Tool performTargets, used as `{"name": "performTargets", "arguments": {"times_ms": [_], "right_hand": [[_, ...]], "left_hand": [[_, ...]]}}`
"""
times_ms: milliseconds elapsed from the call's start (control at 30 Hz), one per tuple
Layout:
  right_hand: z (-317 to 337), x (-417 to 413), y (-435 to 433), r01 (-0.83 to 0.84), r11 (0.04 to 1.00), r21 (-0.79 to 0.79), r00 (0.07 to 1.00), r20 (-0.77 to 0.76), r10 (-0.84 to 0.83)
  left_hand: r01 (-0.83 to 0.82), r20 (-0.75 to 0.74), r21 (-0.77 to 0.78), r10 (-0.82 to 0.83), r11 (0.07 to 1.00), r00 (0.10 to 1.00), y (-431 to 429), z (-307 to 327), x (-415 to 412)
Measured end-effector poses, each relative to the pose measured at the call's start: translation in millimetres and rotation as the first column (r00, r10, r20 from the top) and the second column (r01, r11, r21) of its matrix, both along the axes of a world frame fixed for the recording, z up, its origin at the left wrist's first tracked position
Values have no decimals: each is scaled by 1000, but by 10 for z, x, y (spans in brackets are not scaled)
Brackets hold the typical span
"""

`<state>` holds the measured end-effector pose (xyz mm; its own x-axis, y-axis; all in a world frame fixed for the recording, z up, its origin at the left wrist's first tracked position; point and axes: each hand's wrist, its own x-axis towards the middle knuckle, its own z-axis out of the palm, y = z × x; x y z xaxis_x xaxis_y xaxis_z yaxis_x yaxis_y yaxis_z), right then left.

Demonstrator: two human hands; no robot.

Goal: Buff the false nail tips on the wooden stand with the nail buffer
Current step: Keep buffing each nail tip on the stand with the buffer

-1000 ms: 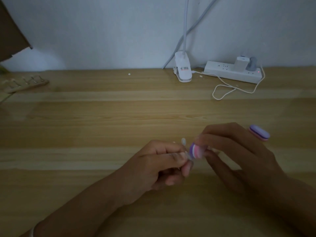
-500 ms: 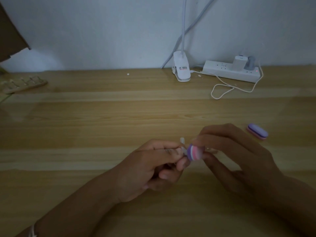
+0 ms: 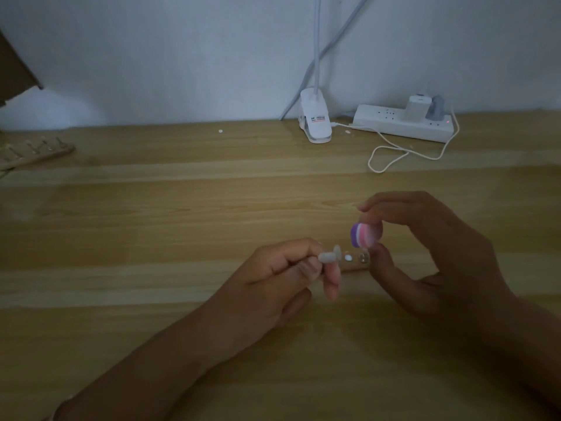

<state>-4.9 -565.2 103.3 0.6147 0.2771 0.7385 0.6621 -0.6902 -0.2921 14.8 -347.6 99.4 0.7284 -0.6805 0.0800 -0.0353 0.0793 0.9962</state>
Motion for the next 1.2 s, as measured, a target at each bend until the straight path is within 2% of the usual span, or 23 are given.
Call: {"name": "performTargets", "arguments": {"times_ms": [133,200,267,333,367,400,433,467,500,533,567,667,800,900,967,1100,1200], "right_hand": [[44,-46,-19,80,991,106,967,-251,-51],[78,-99,-47,27,988,155,946,-324,24],[145,-74,28,-12,992,125,914,-401,62],[138,22,67,10,995,97,818,-574,48],[43,-53,83,-33,999,39,784,-619,50],[-44,5,41,-20,999,40,704,-709,42],[-60,28,22,-57,998,31,677,-734,62],[-31,17,40,-153,983,-100,737,-675,45],[-4,11,85,-177,976,-124,822,-564,77],[9,50,135,-124,987,-100,888,-456,66],[11,-34,118,-143,987,-69,922,-371,108],[-2,-71,69,-190,982,10,927,-328,182],[41,17,26,-160,987,28,949,-270,162],[143,44,-104,-130,991,37,957,-257,135],[191,98,-223,-74,997,36,956,-281,81],[125,189,-340,-13,1000,-23,949,-314,5],[75,192,-301,-51,999,-19,959,-280,44]], "left_hand": [[-118,220,92,95,989,971,-27,-20,-1],[-154,264,112,120,982,957,-26,-27,12],[-188,262,117,153,975,953,-21,-31,13],[-214,255,113,180,970,950,-26,-34,14],[-219,249,110,187,969,950,-30,-36,14],[-221,240,105,191,970,952,-31,-42,16],[-221,231,102,194,970,954,-31,-45,18],[-222,226,101,195,970,954,-26,-49,21],[-222,223,103,195,970,955,-24,-51,22],[-218,216,104,192,970,957,-20,-53,21],[-212,208,104,187,972,960,-16,-55,21],[-206,218,101,180,973,959,-6,-61,22],[-237,250,59,216,970,944,-21,-33,2],[-357,297,40,330,933,896,3,-3,-8],[-457,365,26,417,889,832,49,7,22],[-601,537,144,449,786,714,87,-12,87],[-601,596,284,353,747,721,79,-74,106]]}}
